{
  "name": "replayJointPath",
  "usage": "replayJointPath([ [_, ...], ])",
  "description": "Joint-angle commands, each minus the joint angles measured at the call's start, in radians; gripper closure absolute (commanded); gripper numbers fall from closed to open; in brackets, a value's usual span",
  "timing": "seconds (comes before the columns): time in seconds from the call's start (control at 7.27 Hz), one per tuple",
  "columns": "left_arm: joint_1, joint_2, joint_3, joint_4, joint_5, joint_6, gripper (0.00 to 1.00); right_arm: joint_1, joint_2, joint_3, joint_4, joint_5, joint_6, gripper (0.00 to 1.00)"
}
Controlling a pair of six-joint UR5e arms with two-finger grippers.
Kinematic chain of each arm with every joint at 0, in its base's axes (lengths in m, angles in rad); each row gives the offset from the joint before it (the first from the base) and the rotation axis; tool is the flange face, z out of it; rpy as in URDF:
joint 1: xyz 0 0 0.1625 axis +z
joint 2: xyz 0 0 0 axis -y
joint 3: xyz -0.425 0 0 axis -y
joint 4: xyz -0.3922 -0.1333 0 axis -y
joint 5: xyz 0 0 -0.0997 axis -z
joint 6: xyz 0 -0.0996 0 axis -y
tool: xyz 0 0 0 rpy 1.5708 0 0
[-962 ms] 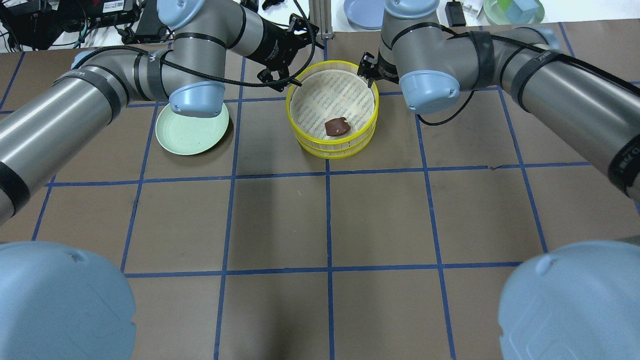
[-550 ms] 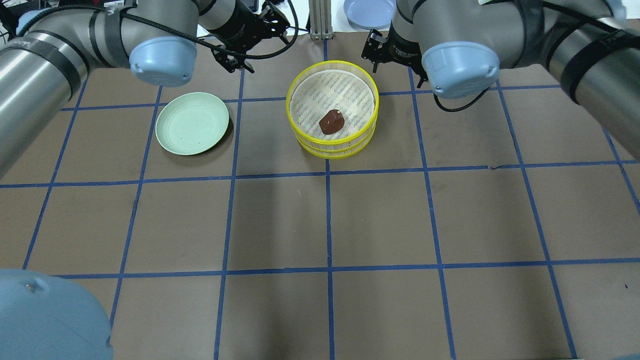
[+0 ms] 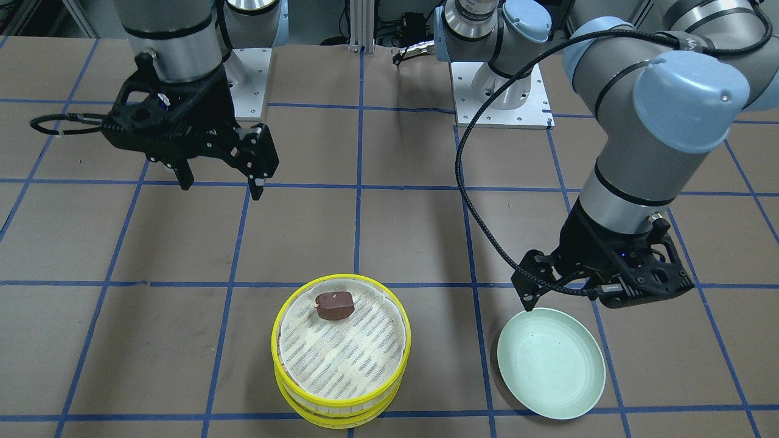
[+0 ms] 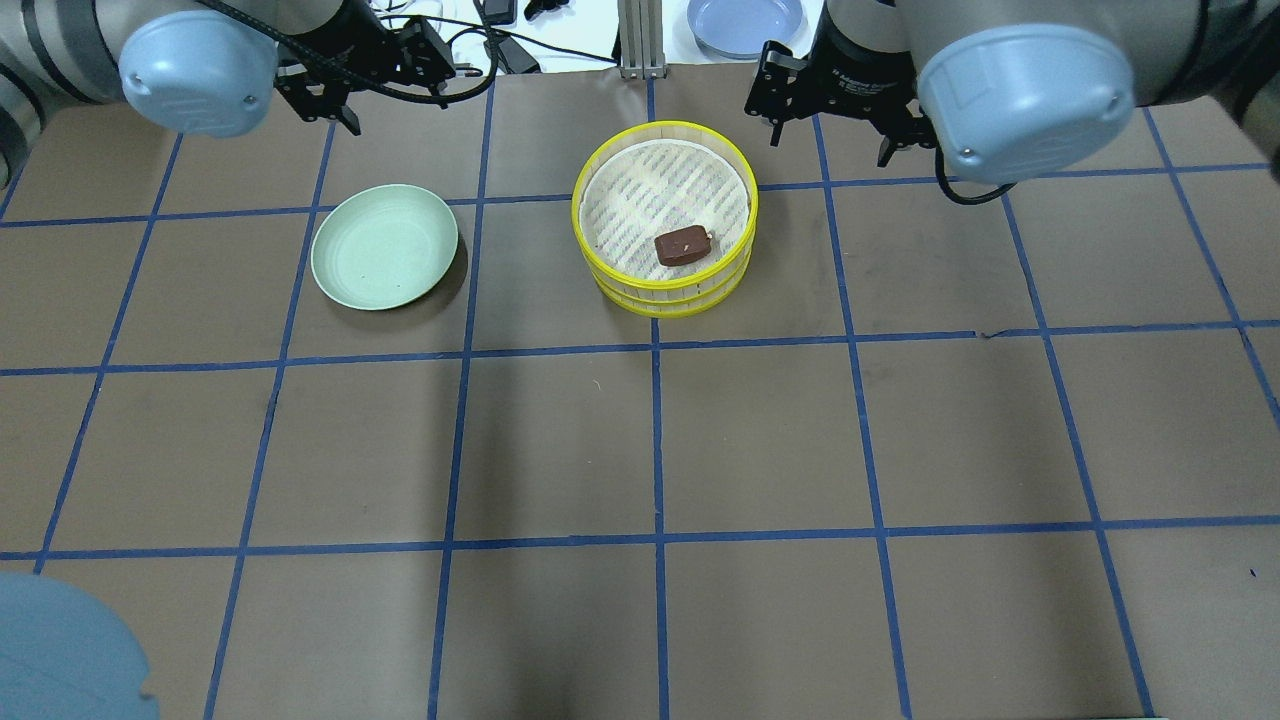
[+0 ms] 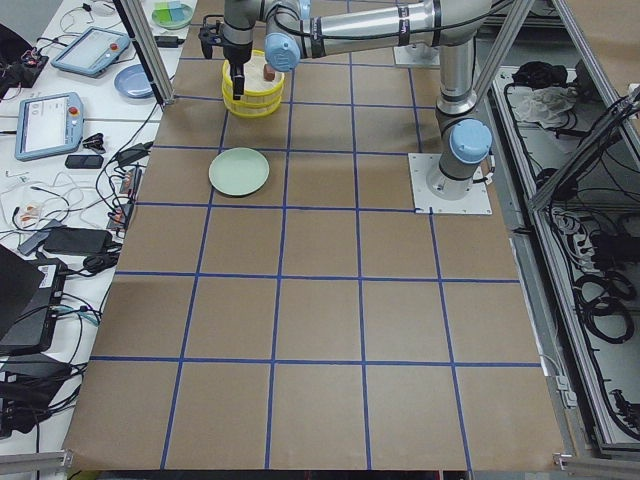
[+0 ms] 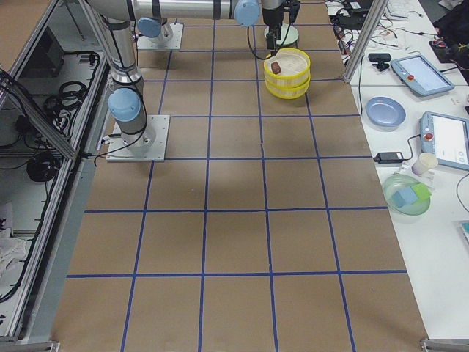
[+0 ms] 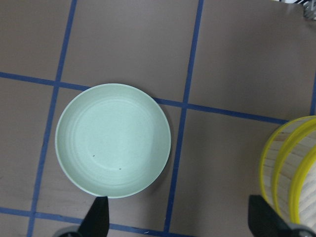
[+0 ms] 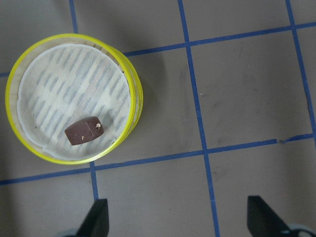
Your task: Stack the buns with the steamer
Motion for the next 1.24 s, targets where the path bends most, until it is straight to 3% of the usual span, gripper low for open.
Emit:
replayJointPath([
  [0.0, 0.005, 0.096, -0.001, -0.173, 0.04, 0.049, 0.0, -0.005, -0.088, 0.001, 0.087, 0.0, -0.121, 0.0],
  [0.28, 0.005, 0.159, -0.012, -0.244, 0.033, 0.049, 0.0, -0.01, -0.079, 0.001, 0.092, 0.005, -0.222, 0.0],
  [0.55, 0.003, 0.178, -0.017, -0.255, 0.017, 0.05, 0.0, -0.06, -0.054, 0.0, 0.092, 0.066, -0.262, 0.0],
  [0.69, 0.003, 0.179, -0.02, -0.255, 0.01, 0.05, 0.0, -0.081, -0.048, 0.0, 0.095, 0.054, -0.319, 0.0],
  [0.83, 0.006, 0.179, -0.038, -0.255, 0.007, 0.066, 0.0, -0.086, -0.051, 0.0, 0.116, 0.046, -0.324, 0.0],
  [0.96, 0.006, 0.179, -0.055, -0.253, 0.006, 0.076, 0.0, -0.086, -0.055, 0.0, 0.235, 0.033, -0.319, 0.0],
  [1.1, 0.006, 0.181, -0.055, -0.253, 0.007, 0.078, 0.0, -0.088, -0.059, -0.002, 0.248, 0.029, -0.318, 0.0],
])
